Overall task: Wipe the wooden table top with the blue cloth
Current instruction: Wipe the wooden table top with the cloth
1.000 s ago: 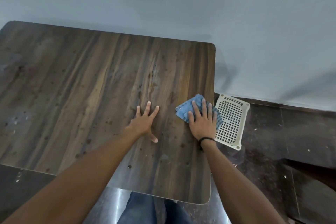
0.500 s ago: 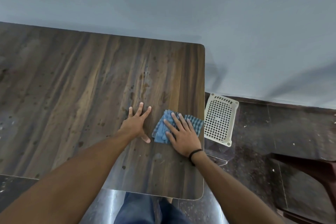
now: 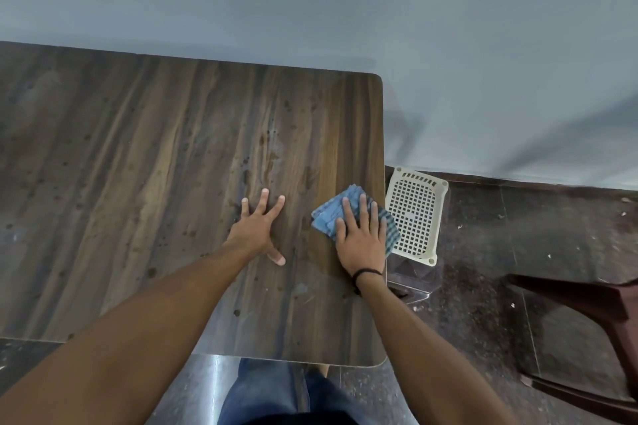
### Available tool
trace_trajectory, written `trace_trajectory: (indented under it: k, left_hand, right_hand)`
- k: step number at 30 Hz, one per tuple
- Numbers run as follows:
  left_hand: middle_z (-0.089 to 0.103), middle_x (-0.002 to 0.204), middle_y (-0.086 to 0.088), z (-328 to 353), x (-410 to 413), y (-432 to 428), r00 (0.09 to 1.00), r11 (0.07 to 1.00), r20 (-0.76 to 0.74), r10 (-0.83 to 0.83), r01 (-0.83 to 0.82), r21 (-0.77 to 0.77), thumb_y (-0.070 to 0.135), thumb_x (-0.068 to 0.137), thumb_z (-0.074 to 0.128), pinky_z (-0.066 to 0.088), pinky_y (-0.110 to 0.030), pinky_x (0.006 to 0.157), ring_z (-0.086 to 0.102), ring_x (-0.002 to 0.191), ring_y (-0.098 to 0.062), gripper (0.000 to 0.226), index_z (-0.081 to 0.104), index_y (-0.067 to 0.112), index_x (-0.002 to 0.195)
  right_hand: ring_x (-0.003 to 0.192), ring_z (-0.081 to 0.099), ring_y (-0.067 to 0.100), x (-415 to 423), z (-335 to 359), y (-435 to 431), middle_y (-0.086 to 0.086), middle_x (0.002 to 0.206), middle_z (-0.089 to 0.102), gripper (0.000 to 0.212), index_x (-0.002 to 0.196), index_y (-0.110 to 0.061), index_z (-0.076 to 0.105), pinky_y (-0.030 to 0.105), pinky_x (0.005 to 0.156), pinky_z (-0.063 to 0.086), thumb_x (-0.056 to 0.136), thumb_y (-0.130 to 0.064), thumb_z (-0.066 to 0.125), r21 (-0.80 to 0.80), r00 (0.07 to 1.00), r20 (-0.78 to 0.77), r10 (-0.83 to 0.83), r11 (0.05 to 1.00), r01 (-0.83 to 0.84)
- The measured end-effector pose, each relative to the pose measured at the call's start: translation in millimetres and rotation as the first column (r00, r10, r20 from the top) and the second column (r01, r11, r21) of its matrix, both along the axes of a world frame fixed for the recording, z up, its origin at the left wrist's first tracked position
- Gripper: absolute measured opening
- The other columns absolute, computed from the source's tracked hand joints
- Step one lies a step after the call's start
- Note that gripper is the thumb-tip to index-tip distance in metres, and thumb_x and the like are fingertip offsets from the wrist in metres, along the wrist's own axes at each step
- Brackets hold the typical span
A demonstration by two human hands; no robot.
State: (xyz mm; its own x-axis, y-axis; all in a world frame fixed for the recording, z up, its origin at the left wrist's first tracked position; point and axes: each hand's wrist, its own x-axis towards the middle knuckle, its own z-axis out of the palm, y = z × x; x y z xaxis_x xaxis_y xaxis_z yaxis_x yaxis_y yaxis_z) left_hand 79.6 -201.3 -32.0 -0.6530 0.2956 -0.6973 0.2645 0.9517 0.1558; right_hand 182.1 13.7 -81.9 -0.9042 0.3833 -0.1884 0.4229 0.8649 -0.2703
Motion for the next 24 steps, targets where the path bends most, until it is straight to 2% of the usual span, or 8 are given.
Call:
trace_trajectory:
  k: [5,7,10,12,15,16,20,24]
  left_hand:
    - [-0.036,0.161,0.008,-1,1,0,1.0,1.0,-0.01,-0.004,0.004,0.014,0.054,0.055,0.094,0.033,-0.067,0.111,-0.02,0.15,-0.044,0.151,-0.019,0.043,0.156]
    - [-0.036,0.161,0.008,-1,-1,1,1.0,1.0,-0.006,0.002,-0.002,0.017,0.054,0.054,0.094,0.034,-0.068,0.11,-0.02,0.15,-0.044,0.152,-0.019,0.043,0.156]
    - [-0.035,0.161,0.008,-2,-1,0,1.0,1.0,-0.011,-0.014,0.014,0.003,0.056,0.053,0.094,0.035,-0.068,0.109,-0.019,0.15,-0.044,0.154,-0.02,0.044,0.156]
    - [-0.035,0.162,0.008,-3,0,-2,1.0,1.0,-0.024,-0.016,0.016,-0.001,0.057,0.052,0.094,0.035,-0.068,0.11,-0.019,0.15,-0.045,0.154,-0.02,0.044,0.156]
    - [-0.035,0.162,0.008,-4,-1,0,1.0,1.0,-0.024,-0.015,0.015,-0.001,0.057,0.053,0.094,0.035,-0.067,0.111,-0.019,0.15,-0.044,0.154,-0.02,0.044,0.155]
    - [-0.034,0.162,0.008,-4,-2,1,1.0,1.0,-0.024,-0.014,0.014,0.002,0.057,0.052,0.094,0.035,-0.067,0.11,-0.019,0.151,-0.044,0.154,-0.02,0.044,0.155]
    - [-0.033,0.162,0.008,-3,0,-2,0.999,1.0,-0.034,-0.01,0.01,0.002,0.057,0.051,0.094,0.036,-0.067,0.11,-0.018,0.151,-0.045,0.155,-0.018,0.044,0.156]
    - [-0.035,0.162,0.008,-1,3,1,1.0,1.0,-0.017,0.006,-0.006,0.015,0.053,0.054,0.095,0.03,-0.068,0.113,-0.022,0.15,-0.044,0.152,-0.018,0.042,0.156]
  right_hand:
    - [0.154,-0.006,0.019,37,0,16,-0.006,0.167,-0.001,0.055,0.158,-0.042,0.008,0.048,0.125,0.006,0.105,-0.055,0.013,0.031,0.857,0.01,0.515,0.856,-0.515]
    - [0.154,-0.004,0.018,23,0,34,-0.007,0.167,0.0,0.055,0.158,-0.042,0.009,0.048,0.125,0.007,0.105,-0.054,0.014,0.058,0.906,-0.005,0.423,0.905,-0.422]
    - [0.154,-0.008,0.022,12,0,2,-0.002,0.167,-0.006,0.056,0.159,-0.037,0.005,0.047,0.125,-0.002,0.105,-0.05,0.015,0.012,0.999,0.01,0.034,0.999,-0.034]
    - [0.154,-0.01,0.023,36,-4,-23,-0.002,0.167,-0.006,0.056,0.159,-0.037,0.004,0.048,0.125,0.0,0.106,-0.05,0.014,0.024,0.98,-0.003,0.199,0.98,-0.199]
    - [0.154,-0.005,0.019,66,-6,12,-0.006,0.167,-0.001,0.054,0.159,-0.04,0.008,0.048,0.125,0.008,0.106,-0.051,0.016,0.059,0.805,0.001,0.594,0.803,-0.593]
    - [0.154,-0.003,0.018,63,-6,24,-0.007,0.167,0.001,0.054,0.159,-0.04,0.01,0.048,0.125,0.01,0.106,-0.051,0.017,0.077,0.808,-0.005,0.589,0.806,-0.587]
    - [0.153,-0.012,0.022,55,2,-4,-0.002,0.167,-0.009,0.056,0.159,-0.036,0.002,0.048,0.125,0.0,0.105,-0.051,0.011,0.032,0.992,0.019,0.124,0.992,-0.125]
    - [0.154,-0.007,0.021,91,2,-16,-0.004,0.167,-0.003,0.056,0.159,-0.038,0.006,0.048,0.125,0.005,0.106,-0.052,0.014,0.017,0.856,0.014,0.517,0.856,-0.517]
